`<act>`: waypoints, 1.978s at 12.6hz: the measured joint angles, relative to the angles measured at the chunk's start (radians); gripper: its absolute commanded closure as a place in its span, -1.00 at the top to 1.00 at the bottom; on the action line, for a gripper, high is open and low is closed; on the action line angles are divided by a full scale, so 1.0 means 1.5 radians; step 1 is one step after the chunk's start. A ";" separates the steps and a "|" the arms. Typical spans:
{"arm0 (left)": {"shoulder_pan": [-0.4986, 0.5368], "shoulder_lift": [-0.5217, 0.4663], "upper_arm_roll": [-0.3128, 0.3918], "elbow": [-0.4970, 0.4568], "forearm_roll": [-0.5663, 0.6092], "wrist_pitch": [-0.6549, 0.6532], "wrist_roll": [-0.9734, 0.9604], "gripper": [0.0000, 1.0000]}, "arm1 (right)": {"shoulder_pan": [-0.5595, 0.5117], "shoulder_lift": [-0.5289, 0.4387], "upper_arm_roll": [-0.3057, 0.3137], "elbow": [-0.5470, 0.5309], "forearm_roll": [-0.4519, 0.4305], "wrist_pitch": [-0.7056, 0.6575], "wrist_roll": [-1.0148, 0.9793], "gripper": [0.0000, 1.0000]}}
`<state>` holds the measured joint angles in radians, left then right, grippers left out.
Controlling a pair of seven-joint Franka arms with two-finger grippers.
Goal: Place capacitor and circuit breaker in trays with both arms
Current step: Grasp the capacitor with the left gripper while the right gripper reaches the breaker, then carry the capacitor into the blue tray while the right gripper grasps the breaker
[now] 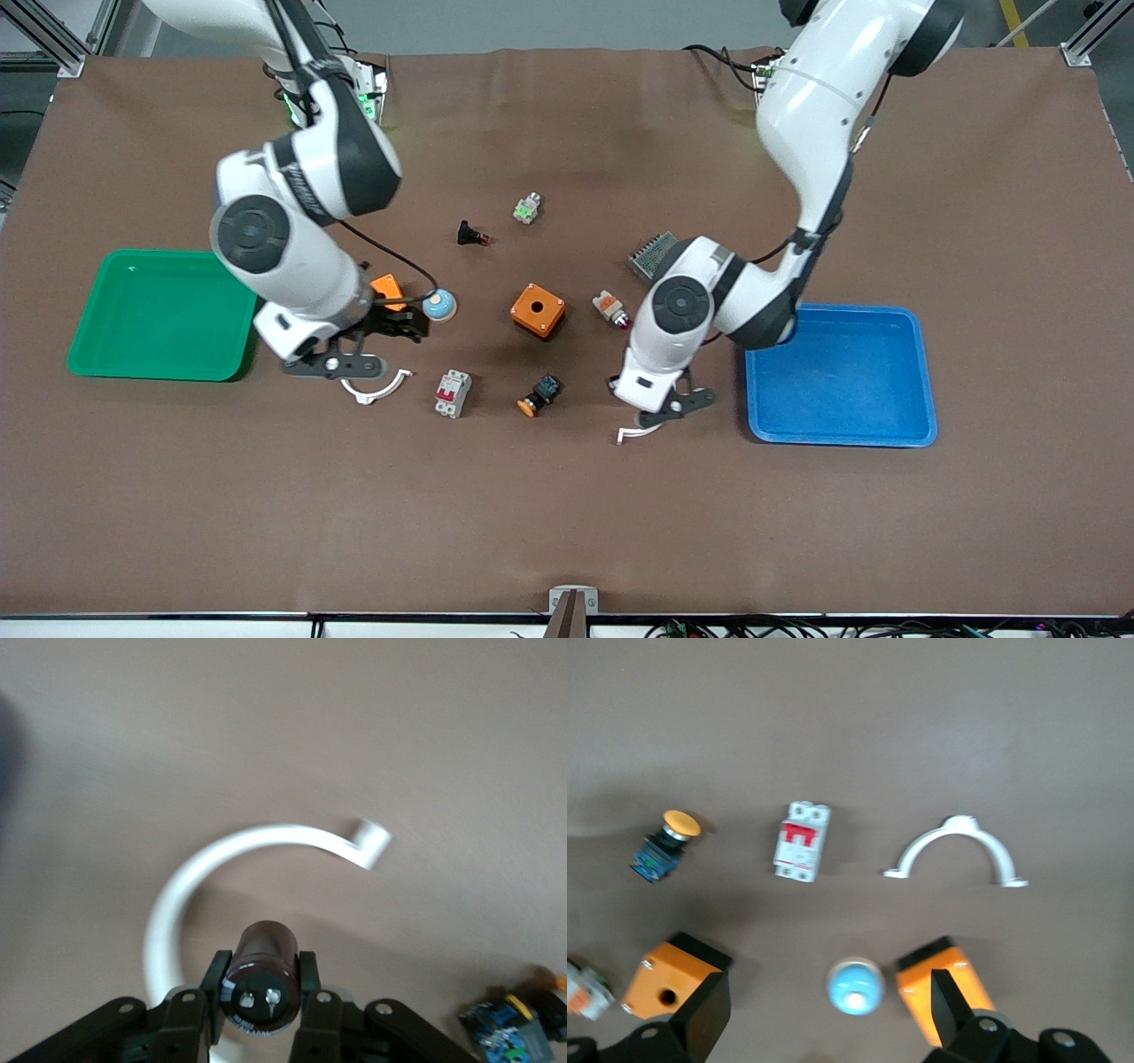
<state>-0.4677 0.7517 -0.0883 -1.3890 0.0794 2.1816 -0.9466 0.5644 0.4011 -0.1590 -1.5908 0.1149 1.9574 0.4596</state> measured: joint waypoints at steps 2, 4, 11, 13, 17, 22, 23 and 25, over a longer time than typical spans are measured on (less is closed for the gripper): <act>0.052 -0.060 0.001 -0.028 0.006 -0.065 0.022 -1.00 | 0.032 0.045 0.000 0.000 0.002 0.051 0.066 1.00; 0.106 -0.115 0.001 -0.101 0.020 -0.076 0.061 -1.00 | 0.044 0.094 0.000 0.003 0.002 0.097 0.109 1.00; 0.321 -0.171 -0.001 -0.308 0.024 0.036 0.288 -0.98 | 0.025 0.191 -0.012 0.030 0.027 0.180 0.115 1.00; 0.356 -0.152 -0.001 -0.334 0.024 0.086 0.324 -0.90 | 0.025 0.208 -0.012 0.032 0.034 0.187 0.115 1.00; 0.371 -0.127 -0.009 -0.338 0.024 0.106 0.346 1.00 | 0.024 0.231 -0.012 0.032 0.039 0.211 0.116 0.74; 0.370 -0.193 -0.012 -0.296 0.024 0.037 0.390 1.00 | 0.017 0.244 -0.012 0.033 0.039 0.211 0.118 -0.92; 0.371 -0.230 -0.012 -0.275 0.024 -0.011 0.412 1.00 | 0.018 0.245 -0.011 0.035 0.039 0.211 0.118 -0.94; 0.371 -0.313 -0.012 -0.240 0.024 -0.095 0.471 1.00 | 0.020 0.244 -0.011 0.044 0.039 0.211 0.118 -0.94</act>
<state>0.0896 0.2829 -0.1058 -1.7483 0.1154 2.0394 -0.2399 0.5948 0.7677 -0.1751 -1.5243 0.1740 2.2738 0.6371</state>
